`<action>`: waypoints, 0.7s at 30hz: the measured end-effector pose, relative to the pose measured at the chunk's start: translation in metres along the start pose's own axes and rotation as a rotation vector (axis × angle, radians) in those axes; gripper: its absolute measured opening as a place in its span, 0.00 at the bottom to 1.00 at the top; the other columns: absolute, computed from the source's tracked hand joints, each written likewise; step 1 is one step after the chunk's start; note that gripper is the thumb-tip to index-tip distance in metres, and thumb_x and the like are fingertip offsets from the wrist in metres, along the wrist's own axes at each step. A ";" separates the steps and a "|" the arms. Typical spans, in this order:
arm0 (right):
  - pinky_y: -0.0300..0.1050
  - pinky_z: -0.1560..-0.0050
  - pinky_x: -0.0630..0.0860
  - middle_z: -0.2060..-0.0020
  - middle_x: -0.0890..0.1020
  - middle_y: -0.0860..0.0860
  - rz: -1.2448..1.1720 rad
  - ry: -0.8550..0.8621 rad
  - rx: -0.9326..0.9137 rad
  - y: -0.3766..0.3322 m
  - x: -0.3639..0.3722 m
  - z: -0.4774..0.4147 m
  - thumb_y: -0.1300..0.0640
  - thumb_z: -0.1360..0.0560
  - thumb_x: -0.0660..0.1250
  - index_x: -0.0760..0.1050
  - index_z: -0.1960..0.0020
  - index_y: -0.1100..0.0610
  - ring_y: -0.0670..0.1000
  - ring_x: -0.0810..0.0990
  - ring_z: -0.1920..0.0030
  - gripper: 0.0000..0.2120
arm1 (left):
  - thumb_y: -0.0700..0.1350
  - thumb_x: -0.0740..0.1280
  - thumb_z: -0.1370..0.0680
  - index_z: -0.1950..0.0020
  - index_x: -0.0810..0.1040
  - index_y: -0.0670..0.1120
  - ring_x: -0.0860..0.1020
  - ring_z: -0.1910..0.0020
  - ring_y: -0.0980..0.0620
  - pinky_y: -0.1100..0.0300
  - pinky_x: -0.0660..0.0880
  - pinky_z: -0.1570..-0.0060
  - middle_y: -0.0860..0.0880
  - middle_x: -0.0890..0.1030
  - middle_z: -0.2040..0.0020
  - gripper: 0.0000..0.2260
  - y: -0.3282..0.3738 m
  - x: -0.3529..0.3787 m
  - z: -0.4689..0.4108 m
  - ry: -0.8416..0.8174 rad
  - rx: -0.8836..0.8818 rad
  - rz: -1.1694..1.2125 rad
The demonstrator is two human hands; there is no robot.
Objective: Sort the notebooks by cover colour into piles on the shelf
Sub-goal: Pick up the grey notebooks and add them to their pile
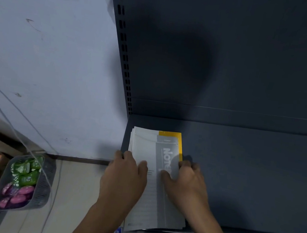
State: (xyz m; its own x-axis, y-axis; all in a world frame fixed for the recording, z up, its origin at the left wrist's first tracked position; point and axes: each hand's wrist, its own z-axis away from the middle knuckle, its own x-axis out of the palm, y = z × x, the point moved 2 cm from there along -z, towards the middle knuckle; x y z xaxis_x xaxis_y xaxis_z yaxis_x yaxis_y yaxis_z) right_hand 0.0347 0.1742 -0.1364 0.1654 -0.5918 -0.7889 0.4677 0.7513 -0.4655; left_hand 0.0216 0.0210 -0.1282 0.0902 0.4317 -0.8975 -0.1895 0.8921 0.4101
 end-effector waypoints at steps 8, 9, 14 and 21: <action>0.51 0.37 0.75 0.31 0.70 0.54 0.049 0.010 -0.018 -0.001 0.000 0.008 0.41 0.21 0.66 0.68 0.29 0.58 0.56 0.70 0.30 0.28 | 0.58 0.57 0.17 0.39 0.71 0.44 0.72 0.44 0.50 0.64 0.64 0.57 0.47 0.71 0.44 0.18 0.007 -0.001 0.009 0.093 0.039 -0.155; 0.50 0.38 0.75 0.31 0.70 0.54 0.055 0.014 -0.022 -0.001 0.000 0.009 0.41 0.21 0.65 0.68 0.29 0.58 0.55 0.70 0.30 0.28 | 0.58 0.57 0.17 0.38 0.71 0.44 0.72 0.44 0.49 0.64 0.63 0.57 0.46 0.71 0.44 0.18 0.007 -0.001 0.009 0.094 0.035 -0.165; 0.48 0.38 0.74 0.31 0.69 0.54 0.080 0.024 -0.030 -0.004 0.000 0.011 0.42 0.20 0.64 0.67 0.29 0.58 0.54 0.69 0.30 0.27 | 0.59 0.57 0.17 0.37 0.70 0.44 0.73 0.44 0.49 0.64 0.63 0.57 0.46 0.73 0.43 0.19 0.007 -0.002 0.011 0.081 0.016 -0.206; 0.49 0.34 0.72 0.29 0.68 0.54 0.039 0.031 -0.047 -0.009 0.003 0.013 0.42 0.20 0.62 0.66 0.27 0.59 0.55 0.64 0.27 0.28 | 0.50 0.67 0.19 0.39 0.61 0.47 0.76 0.54 0.53 0.72 0.71 0.74 0.50 0.76 0.46 0.17 0.003 -0.007 0.008 0.022 -0.073 0.390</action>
State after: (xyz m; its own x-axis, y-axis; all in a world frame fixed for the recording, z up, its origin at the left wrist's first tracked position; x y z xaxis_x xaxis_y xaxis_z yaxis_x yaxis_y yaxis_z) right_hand 0.0426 0.1618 -0.1295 0.1553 -0.5526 -0.8188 0.4199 0.7872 -0.4517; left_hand 0.0278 0.0214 -0.1191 -0.0226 0.7324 -0.6805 -0.2745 0.6499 0.7087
